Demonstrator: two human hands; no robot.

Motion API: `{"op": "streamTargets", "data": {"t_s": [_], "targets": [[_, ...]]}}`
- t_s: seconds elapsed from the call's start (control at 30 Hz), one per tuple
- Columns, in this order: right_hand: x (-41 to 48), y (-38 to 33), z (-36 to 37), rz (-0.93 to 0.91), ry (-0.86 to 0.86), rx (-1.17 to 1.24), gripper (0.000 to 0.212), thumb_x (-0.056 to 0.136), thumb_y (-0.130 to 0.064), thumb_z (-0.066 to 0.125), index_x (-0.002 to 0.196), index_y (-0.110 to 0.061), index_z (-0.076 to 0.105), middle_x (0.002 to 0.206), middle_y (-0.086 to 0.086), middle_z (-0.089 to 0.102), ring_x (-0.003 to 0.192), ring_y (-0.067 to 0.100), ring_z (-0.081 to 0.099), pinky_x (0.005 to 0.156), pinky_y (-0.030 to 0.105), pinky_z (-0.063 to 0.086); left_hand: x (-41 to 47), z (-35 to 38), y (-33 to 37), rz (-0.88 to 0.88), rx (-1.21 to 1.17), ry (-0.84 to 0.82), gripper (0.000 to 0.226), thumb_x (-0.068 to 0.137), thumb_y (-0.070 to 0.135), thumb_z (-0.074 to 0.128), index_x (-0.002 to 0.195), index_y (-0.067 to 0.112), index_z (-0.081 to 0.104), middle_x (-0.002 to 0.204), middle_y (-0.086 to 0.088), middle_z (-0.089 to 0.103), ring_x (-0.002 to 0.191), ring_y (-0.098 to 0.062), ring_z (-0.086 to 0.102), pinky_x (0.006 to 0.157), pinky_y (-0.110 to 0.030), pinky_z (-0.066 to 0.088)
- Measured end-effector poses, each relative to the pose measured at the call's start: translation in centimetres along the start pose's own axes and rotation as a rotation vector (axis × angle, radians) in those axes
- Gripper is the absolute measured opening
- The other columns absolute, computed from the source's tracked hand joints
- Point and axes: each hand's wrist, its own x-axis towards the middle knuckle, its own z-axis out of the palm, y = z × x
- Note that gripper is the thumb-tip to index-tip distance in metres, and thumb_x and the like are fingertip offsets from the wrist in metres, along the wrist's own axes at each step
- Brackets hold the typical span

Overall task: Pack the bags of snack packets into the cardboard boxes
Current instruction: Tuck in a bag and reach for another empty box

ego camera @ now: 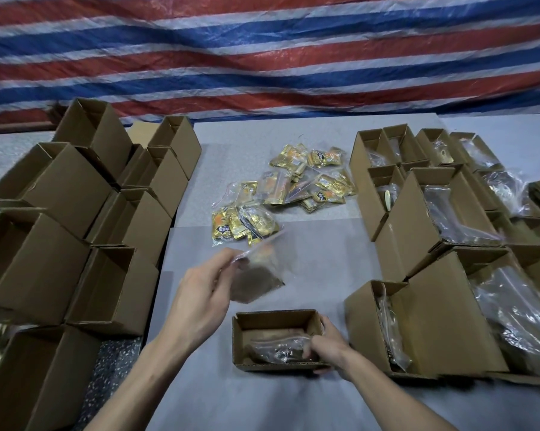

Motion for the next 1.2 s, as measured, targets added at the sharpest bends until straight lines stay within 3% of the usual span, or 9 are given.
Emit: {"op": "streamTargets", "data": {"t_s": [0.17,0.33,0.5,0.63,0.7,0.83,0.93,1.07,1.2], "targets": [[0.3,0.8,0.0,-0.035,0.005,0.04,0.084,0.048,-0.003,0.063,0.125,-0.033,0.047,0.085,0.009,0.065,0.066,0.018,0.059,0.051,0.026,0.048,-1.0,-0.1,2.0,0.05,-0.029,-0.112,0.02,0.101,0.033,0.038,0.103,0.034,0.058,0.089,0.002,0.069,0.086,-0.02,0.065,0.078,-0.045,0.056],[0.6,1.1,0.0,-0.039,-0.004,0.012,0.067,0.061,0.007,0.059,0.114,-0.033,0.047,0.101,0.012,0.064,0.076,0.018,0.056,0.049,0.023,0.044,-1.8,0.7,2.3,0.055,-0.051,-0.204,0.021,0.098,0.037,0.037,0.103,0.036,0.058,0.085,-0.007,0.068,0.083,-0.028,0.063,0.08,-0.044,0.053],[0.8,1.5,0.1,-0.025,0.01,-0.02,0.05,0.055,0.007,0.053,0.099,-0.013,0.059,0.074,0.003,0.061,0.071,0.017,0.056,0.042,0.019,0.039,-2.3,1.6,2.0,0.057,-0.033,-0.24,0.019,0.1,0.035,0.039,0.101,0.03,0.058,0.088,0.004,0.068,0.084,-0.019,0.064,0.08,-0.038,0.053],[1.1,1.7,-0.1,-0.06,-0.012,-0.02,0.065,0.064,0.015,0.044,0.117,-0.022,0.052,0.083,0.002,0.063,0.066,0.017,0.055,0.043,0.022,0.037,-2.3,2.4,1.2,0.108,0.094,-0.275,0.013,0.103,0.026,0.042,0.103,0.03,0.055,0.084,0.01,0.064,0.079,-0.009,0.059,0.075,-0.029,0.048],[1.1,1.7,0.0,-0.061,-0.023,-0.01,0.069,0.069,0.018,0.043,0.12,-0.029,0.043,0.09,0.001,0.063,0.063,0.017,0.052,0.042,0.022,0.035,-2.2,2.8,0.6,0.097,0.164,-0.305,0.013,0.104,0.022,0.043,0.103,0.029,0.054,0.082,0.007,0.063,0.079,-0.014,0.057,0.075,-0.034,0.047],[1.3,1.7,0.0,-0.075,-0.025,-0.024,0.069,0.07,0.019,0.038,0.123,-0.024,0.049,0.098,0.006,0.067,0.068,0.019,0.05,0.043,0.024,0.033,-2.0,4.0,-0.5,0.05,0.22,-0.365,0.013,0.103,0.021,0.043,0.101,0.024,0.055,0.085,0.005,0.064,0.084,-0.02,0.058,0.08,-0.038,0.048],[1.5,1.8,0.1,-0.066,0.0,-0.041,0.069,0.072,0.016,0.037,0.124,-0.029,0.049,0.09,0.008,0.068,0.061,0.019,0.052,0.042,0.022,0.034,-1.9,5.2,-1.6,0.005,0.251,-0.392,0.015,0.103,0.024,0.043,0.102,0.024,0.058,0.087,0.003,0.067,0.088,-0.023,0.06,0.081,-0.038,0.048],[2.0,2.1,0.1,-0.052,-0.004,-0.043,0.063,0.074,0.011,0.036,0.122,-0.025,0.052,0.057,-0.001,0.06,0.036,0.007,0.046,0.037,0.017,0.031,-2.3,6.7,-3.3,-0.043,0.287,-0.451,0.018,0.104,0.029,0.041,0.103,0.027,0.059,0.093,0.003,0.07,0.095,-0.023,0.062,0.083,-0.037,0.049],[2.1,2.2,0.0,-0.066,0.006,-0.03,0.067,0.063,-0.001,0.037,0.122,-0.027,0.052,0.058,-0.004,0.063,0.047,0.011,0.05,0.042,0.019,0.035,-2.8,7.9,-4.5,-0.088,0.327,-0.496,0.02,0.104,0.03,0.037,0.106,0.026,0.057,0.098,0.002,0.069,0.098,-0.025,0.061,0.082,-0.038,0.05]]}}
